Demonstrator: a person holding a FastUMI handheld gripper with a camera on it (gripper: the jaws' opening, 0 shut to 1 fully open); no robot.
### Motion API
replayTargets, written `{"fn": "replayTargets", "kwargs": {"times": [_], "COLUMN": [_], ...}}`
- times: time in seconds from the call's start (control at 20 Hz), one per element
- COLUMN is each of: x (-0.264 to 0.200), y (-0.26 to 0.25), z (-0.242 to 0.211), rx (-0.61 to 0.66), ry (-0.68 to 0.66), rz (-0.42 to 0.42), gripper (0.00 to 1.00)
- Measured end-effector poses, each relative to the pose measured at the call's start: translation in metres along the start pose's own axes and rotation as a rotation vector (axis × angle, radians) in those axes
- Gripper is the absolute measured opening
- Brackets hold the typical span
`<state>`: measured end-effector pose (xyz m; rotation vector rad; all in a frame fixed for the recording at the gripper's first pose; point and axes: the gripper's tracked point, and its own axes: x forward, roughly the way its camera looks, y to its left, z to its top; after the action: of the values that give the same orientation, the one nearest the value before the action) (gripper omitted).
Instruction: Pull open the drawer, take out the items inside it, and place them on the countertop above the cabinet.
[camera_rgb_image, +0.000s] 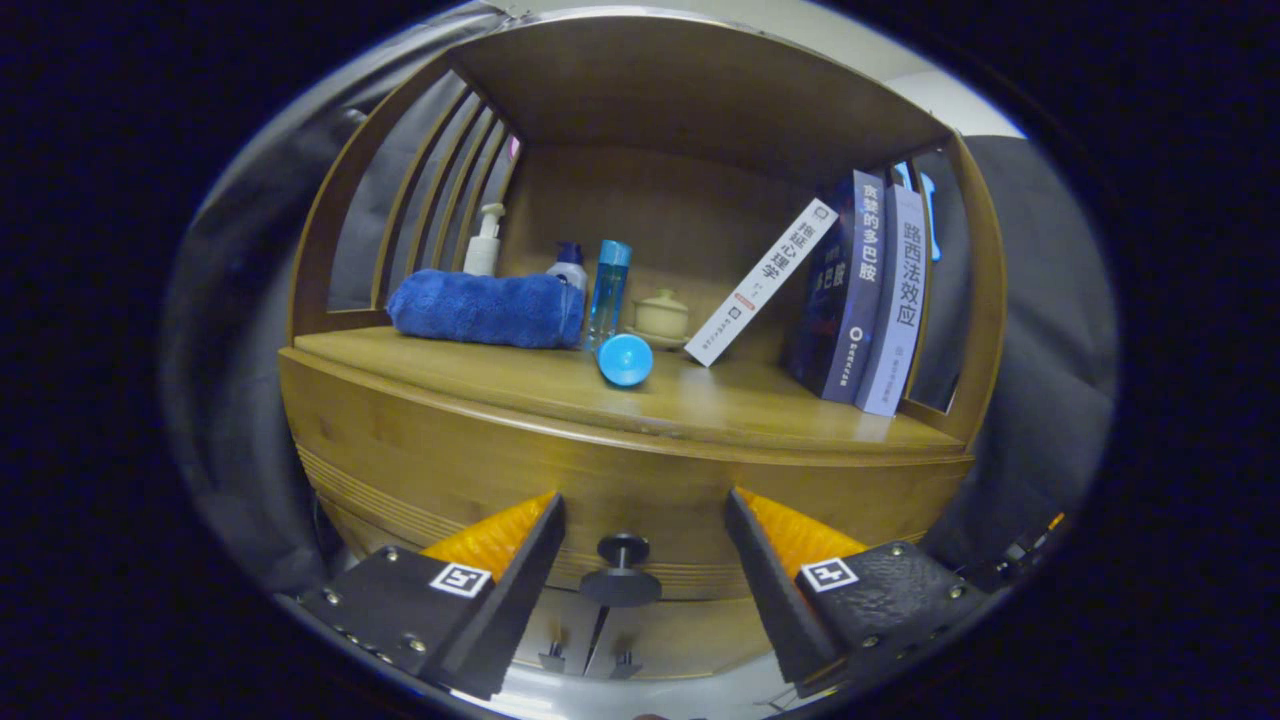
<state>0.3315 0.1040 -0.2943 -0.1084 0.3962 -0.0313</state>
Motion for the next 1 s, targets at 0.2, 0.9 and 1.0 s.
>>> {"fn": "replayTargets", "kwargs": {"times": [0.2,0.9,1.0], "x": [-0.003,-0.16,-0.19], "y": [0.001,-0.048,-0.058], "z": [-0.002,0.103,0.116], "rx": [-0.053,0.062,0.083], "ry": [-0.019,-0.197,-0.222], "rz": [-0.001,0.093,0.11], "gripper": [0.97,0.96,0.96]}}
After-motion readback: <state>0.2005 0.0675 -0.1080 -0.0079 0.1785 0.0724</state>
